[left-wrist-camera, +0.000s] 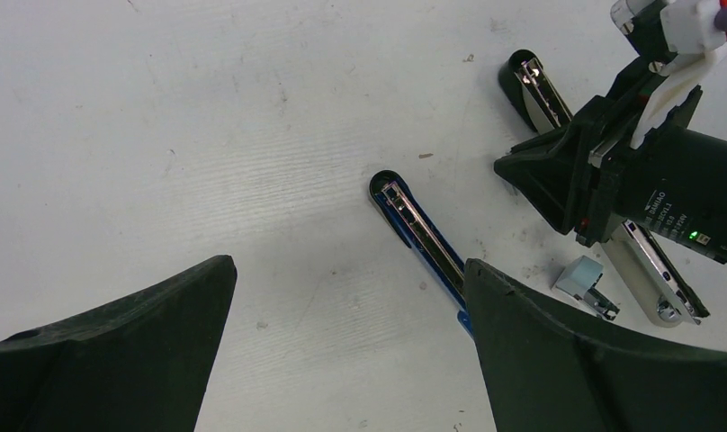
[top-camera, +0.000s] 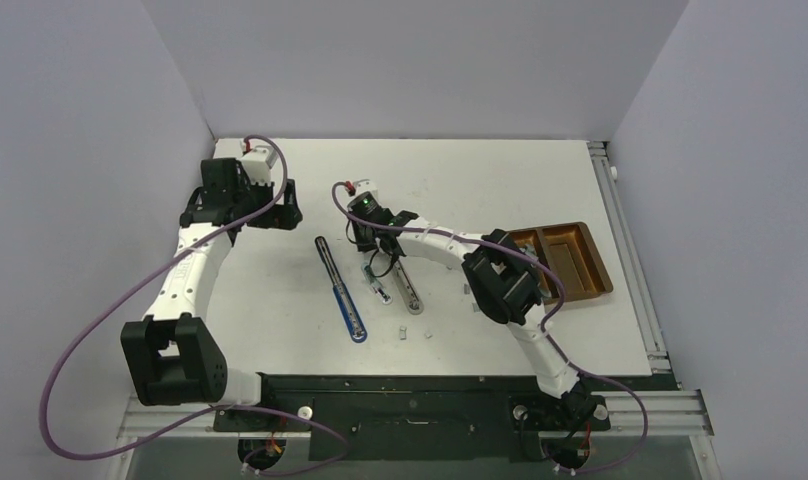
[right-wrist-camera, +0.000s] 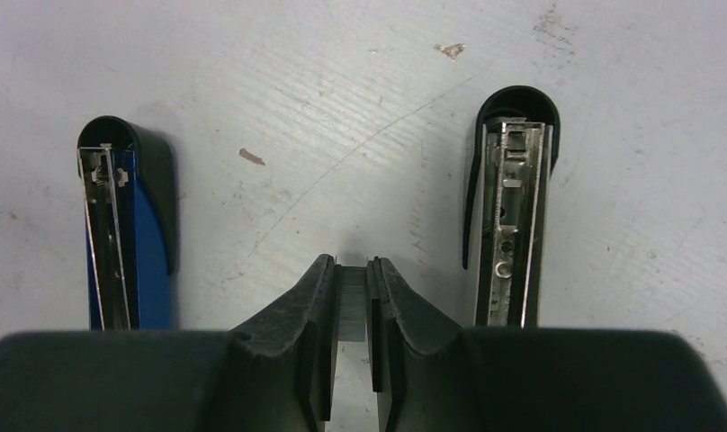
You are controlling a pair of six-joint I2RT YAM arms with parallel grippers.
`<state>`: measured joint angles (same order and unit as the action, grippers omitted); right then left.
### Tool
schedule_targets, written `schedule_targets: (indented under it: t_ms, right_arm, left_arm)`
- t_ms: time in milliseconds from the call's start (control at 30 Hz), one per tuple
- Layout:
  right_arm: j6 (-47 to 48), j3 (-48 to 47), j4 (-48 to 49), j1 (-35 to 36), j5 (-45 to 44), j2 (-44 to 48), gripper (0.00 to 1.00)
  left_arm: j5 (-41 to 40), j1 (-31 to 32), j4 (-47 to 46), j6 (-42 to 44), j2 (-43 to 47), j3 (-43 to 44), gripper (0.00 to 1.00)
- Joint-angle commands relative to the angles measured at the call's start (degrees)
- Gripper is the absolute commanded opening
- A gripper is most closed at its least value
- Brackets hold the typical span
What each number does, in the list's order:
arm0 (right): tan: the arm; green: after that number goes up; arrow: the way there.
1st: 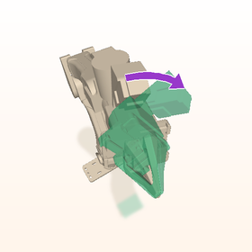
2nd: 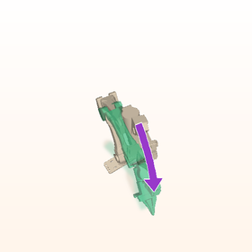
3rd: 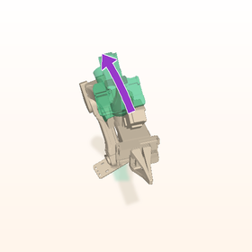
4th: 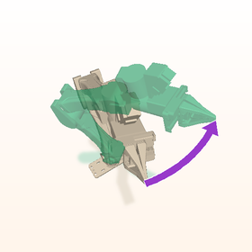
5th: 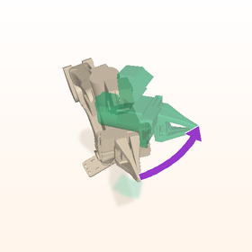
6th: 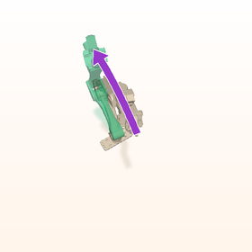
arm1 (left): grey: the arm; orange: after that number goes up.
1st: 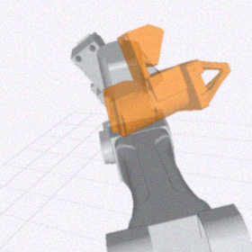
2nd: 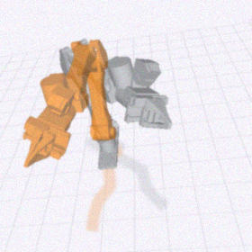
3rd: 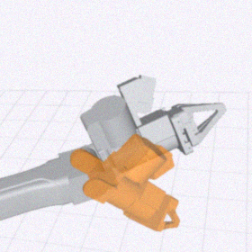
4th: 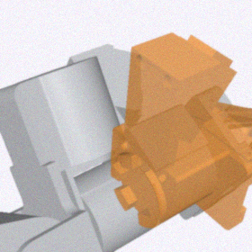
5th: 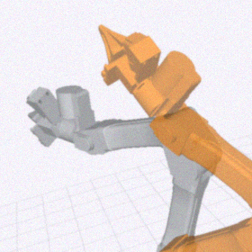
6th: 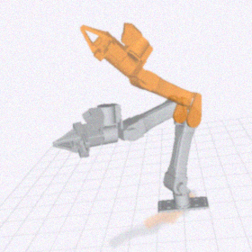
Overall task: Load the staples into the stapler
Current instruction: Adjust the stapler at the center of the board, then place the staple at the center of the board.
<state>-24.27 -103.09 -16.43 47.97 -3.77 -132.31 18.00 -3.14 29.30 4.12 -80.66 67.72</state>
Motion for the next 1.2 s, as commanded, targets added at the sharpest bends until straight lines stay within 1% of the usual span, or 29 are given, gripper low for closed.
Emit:
schedule_targets:
  t_ms: [0, 167, 467, 700, 867, 967, 1100, 1167]
  right_arm:
    - [-1.6, -0.95, 1.19, -0.77, -5.82, 0.54, 0.09]
    - [-2.77, 2.26, 1.8, -1.87, -8.93, 1.85, 0.09]
    - [-3.22, 8.14, 3.88, -3.64, -10.09, 5.97, 0.09]
    - [-2.67, 7.92, 3.47, -2.87, -9.38, 9.15, 0.09]
    - [-2.59, 8.04, 0.14, -2.61, -9.33, 14.8, 0.09]
    - [-2.71, 11.97, -0.53, -2.53, -10.11, 20.07, 0.09]
    - [-3.62, 21.22, -1.85, -2.27, -13.44, 27.39, 0.09]
    - [-4.95, 25.34, -4.03, -2.19, -15.17, 29.61, 0.09]
  left_arm:
    - [0.13, -0.57, -2.93, 0.8, 2.51, -0.36, 0.96]
    - [0.62, -0.56, -3.32, 0.05, 2.97, -0.4, 0.96]
    - [1.01, -0.56, -4.4, -0.83, 3.97, -1.25, 0.96]
    - [1.09, -0.55, -4.36, -0.91, 4.59, -1.4, 0.96]
    - [0.68, -0.55, -3.86, -0.83, 4.55, -0.87, 0.96]
    - [0.27, -0.55, -3.83, -0.79, 4.85, -0.7, 0.96]
    - [-0.15, -0.63, -3.82, -0.92, 5.5, -0.9, 0.96]
    - [-0.1, -0.65, -3.75, -0.99, 5.83, -1.05, 0.96]
